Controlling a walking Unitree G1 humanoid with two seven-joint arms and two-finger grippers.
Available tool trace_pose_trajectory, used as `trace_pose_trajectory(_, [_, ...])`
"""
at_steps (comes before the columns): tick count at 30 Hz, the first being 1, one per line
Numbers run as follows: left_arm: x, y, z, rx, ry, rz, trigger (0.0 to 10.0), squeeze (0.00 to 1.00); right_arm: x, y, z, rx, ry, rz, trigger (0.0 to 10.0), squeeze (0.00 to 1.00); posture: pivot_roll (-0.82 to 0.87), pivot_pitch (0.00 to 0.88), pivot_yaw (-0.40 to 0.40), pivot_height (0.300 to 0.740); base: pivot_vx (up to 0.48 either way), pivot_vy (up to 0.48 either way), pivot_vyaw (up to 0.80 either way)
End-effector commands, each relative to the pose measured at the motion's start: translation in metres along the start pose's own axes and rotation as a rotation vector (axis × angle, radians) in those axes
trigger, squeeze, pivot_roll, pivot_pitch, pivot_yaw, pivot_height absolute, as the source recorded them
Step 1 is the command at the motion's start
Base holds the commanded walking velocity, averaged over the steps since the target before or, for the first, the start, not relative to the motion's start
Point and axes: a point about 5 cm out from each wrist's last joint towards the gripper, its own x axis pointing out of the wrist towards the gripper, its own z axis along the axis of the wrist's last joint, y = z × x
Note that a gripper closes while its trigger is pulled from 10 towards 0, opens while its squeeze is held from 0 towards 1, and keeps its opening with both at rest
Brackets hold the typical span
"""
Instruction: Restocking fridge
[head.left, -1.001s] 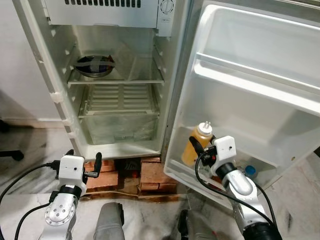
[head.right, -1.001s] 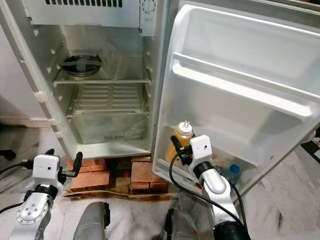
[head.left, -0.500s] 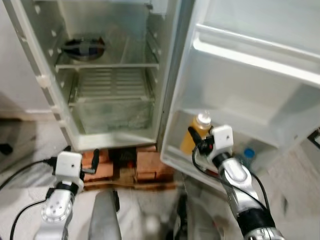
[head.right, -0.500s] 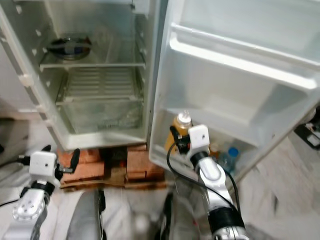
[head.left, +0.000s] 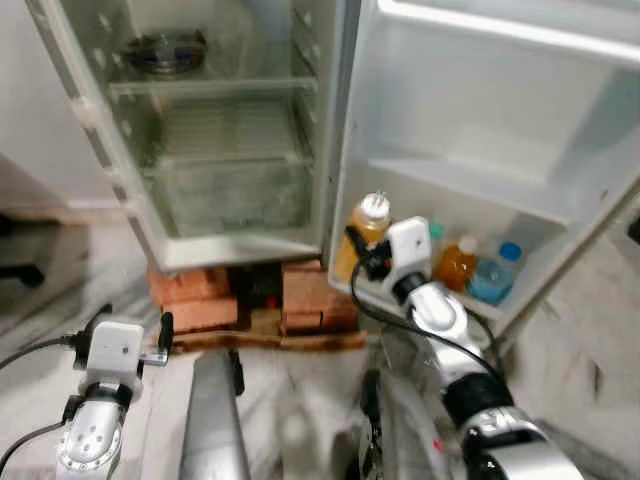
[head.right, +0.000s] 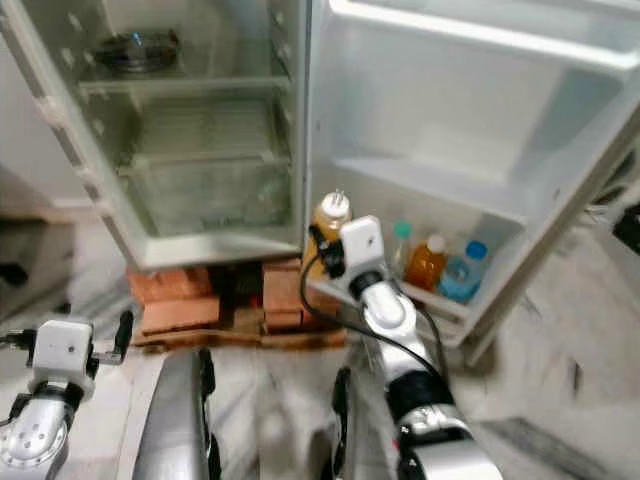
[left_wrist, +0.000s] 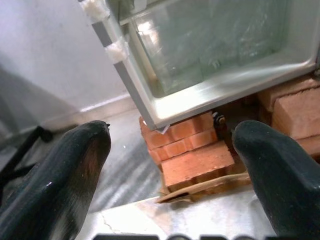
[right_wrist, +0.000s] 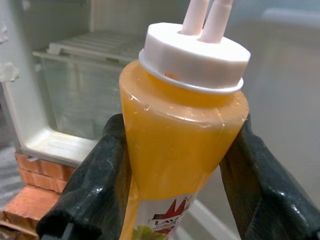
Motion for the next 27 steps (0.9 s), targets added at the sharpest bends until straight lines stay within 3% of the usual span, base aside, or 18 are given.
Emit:
trace_pose_trajectory(1, [-0.002,0.004,0.012,0.012,-0.04,0.002,10.0,0.0,0.004,-0.011,0.01,-0.047,-0.034,-0.046,10.0,0.0,0.13,0.158,-0.056,0.527,0.0,0.0,0.0])
trace_pose_trajectory(5, [-0.011,0.007,0.014,0.022,-0.036,-0.005,10.0,0.0,0.008,-0.014,0.017,-0.092,-0.064,-0.069,10.0,0.0,0.15,0.21,-0.062,0.527,0.0,0.0,0.0])
trace_pose_trajectory(9, [-0.019,0.015,0.018,0.041,-0.03,0.026,10.0,0.0,0.023,-0.022,0.041,-0.222,-0.143,-0.13,10.0,0.0,0.19,0.262,-0.08,0.527,0.0,0.0,0.0])
trace_pose_trajectory(14, [-0.029,0.02,0.021,0.046,-0.028,0.047,10.0,0.0,0.031,-0.025,0.048,-0.24,-0.144,-0.158,10.0,0.0,0.2,0.296,-0.082,0.527,0.0,0.0,0.0])
trace_pose_trajectory(19, [-0.041,0.017,0.027,0.072,-0.029,0.028,10.0,0.0,0.036,-0.021,0.046,-0.365,-0.117,-0.157,10.0,0.0,0.24,0.339,-0.093,0.527,0.0,0.0,0.0])
trace_pose_trajectory(27, [-0.055,0.016,0.028,0.068,0.002,0.051,10.0,0.0,0.031,-0.008,0.017,-0.367,0.034,-0.094,10.0,0.0,0.27,0.362,-0.121,0.527,0.0,0.0,0.0])
